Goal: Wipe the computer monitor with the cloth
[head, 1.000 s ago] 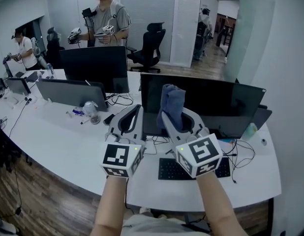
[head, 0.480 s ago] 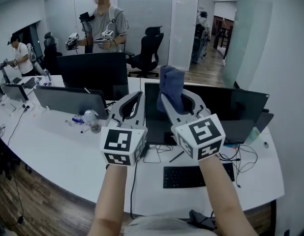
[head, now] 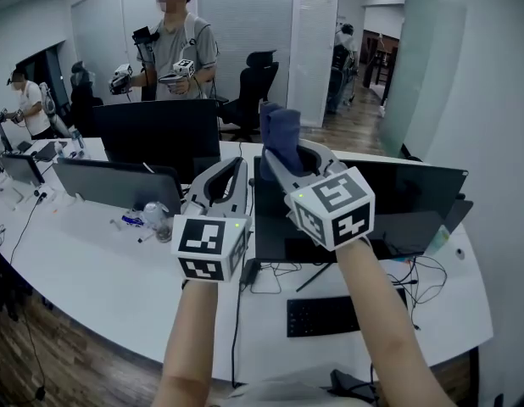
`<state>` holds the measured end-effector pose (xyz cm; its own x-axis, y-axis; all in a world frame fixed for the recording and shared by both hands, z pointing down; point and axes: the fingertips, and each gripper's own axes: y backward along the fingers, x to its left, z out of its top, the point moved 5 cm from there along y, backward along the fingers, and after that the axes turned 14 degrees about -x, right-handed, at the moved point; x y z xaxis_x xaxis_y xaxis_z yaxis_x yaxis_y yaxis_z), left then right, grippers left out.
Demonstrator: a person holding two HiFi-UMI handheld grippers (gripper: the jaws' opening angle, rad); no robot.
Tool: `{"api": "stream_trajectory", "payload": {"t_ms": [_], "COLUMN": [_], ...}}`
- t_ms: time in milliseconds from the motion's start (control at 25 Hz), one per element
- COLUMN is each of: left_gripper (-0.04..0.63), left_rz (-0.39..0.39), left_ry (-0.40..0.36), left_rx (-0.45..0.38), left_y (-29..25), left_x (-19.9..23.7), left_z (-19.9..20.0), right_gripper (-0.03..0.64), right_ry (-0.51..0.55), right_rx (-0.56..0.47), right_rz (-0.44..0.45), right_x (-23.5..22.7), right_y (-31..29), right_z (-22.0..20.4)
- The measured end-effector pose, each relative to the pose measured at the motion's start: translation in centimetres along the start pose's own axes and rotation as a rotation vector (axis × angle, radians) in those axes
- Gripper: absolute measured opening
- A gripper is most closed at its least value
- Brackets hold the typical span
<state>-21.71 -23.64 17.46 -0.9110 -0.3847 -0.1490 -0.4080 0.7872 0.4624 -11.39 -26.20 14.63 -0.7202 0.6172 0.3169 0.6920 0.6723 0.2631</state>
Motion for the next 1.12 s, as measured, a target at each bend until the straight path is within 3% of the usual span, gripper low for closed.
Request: {"api": "stream_trajectory", "payload": {"t_ms": [320,680,1120], "left_gripper": [0.009,0.009,0.008], "left_rz": [-0.029,-0.039,-0.04], "left_ry": [0.018,0.046,0.085], "left_rx": [0.034,0.045,0.058], "left_y": [-1.3,-1.8,-1.6], "left_x": [1.3,2.1,2.5], "left_z": [-2.0,-3.3,-5.0], "right_gripper": [0.091,0.091,0.091], "right_ry": [-0.07,-0.096,-0.005], "right_rx": [0.101,0.202,0.291], "right_rz": [0.034,0.033,-0.027], "right_x": [-0.5,-1.6,-1.6], "right_y": [-3.1,-6.0,-6.3], "right_z": [-3.3,-4.3,-5.9]}}
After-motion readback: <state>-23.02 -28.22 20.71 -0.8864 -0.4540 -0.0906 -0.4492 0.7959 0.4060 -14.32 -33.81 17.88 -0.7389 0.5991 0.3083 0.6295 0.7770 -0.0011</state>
